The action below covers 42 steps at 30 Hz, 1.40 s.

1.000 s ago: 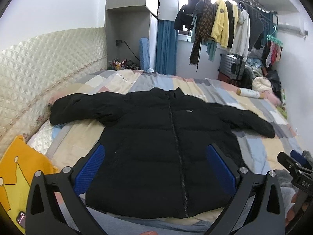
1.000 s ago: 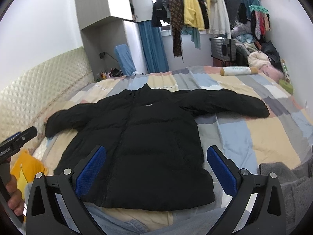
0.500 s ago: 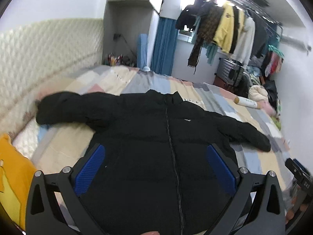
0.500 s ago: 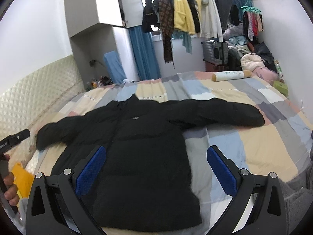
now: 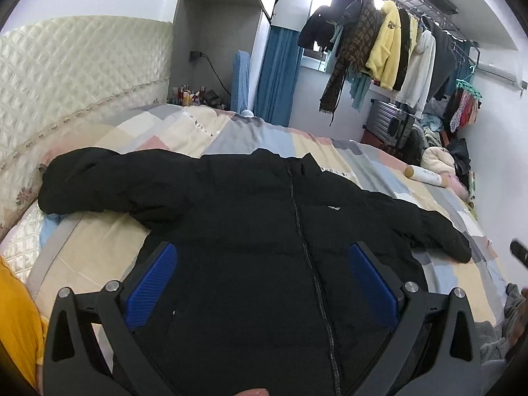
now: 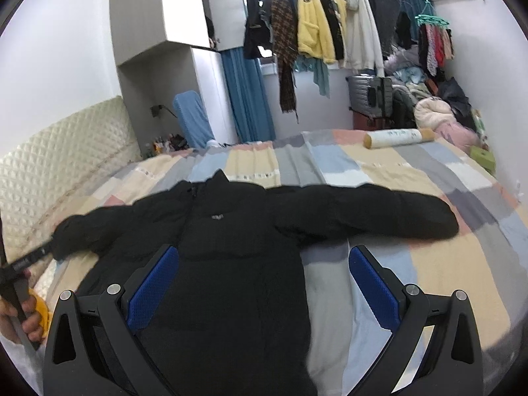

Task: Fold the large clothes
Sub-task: 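Move the right gripper to the jacket sleeve cuff and grasp it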

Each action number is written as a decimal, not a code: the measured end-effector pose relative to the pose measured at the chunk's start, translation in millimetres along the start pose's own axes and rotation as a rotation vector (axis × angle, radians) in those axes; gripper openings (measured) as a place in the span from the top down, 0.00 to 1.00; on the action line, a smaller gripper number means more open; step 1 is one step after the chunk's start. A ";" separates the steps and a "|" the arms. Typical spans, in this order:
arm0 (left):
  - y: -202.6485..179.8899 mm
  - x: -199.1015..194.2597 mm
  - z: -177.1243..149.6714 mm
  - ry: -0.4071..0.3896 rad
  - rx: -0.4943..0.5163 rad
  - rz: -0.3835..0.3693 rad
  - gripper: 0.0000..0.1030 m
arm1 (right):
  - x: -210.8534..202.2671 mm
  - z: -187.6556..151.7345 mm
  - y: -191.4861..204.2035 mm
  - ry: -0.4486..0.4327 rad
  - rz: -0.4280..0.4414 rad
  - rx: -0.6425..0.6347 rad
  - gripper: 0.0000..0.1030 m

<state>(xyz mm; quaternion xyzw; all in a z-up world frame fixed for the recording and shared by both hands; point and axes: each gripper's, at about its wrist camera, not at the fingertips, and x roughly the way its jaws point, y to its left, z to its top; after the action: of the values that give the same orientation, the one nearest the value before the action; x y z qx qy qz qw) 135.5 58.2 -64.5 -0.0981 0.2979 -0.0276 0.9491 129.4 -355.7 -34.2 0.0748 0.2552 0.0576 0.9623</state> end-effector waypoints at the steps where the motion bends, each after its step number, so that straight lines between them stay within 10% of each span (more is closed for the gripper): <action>1: 1.3 1.0 -1.1 -0.003 -0.001 0.005 0.00 | 4.5 5.9 -8.0 -0.005 0.006 0.009 0.00; 14: 0.2 17.6 -8.8 -0.006 0.027 -0.015 0.00 | 80.3 24.1 -144.9 0.046 -0.017 0.268 0.00; 30: -4.3 43.6 -20.5 0.049 -0.035 -0.043 0.00 | 139.3 -43.1 -315.1 0.090 -0.069 0.656 0.10; 37: -8.7 60.1 -29.1 0.076 -0.037 -0.029 0.00 | 160.3 -77.8 -379.8 -0.020 -0.146 0.988 0.10; 42: -19.1 74.8 -32.8 0.093 -0.017 -0.031 0.00 | 187.8 -72.8 -406.6 -0.069 -0.193 1.000 0.10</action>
<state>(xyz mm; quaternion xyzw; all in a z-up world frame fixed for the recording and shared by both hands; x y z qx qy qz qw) 178.3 25.6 -128.8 -0.1091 0.3405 -0.0442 0.9328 284.7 -718.7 -257.8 0.5043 0.2255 -0.1634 0.8174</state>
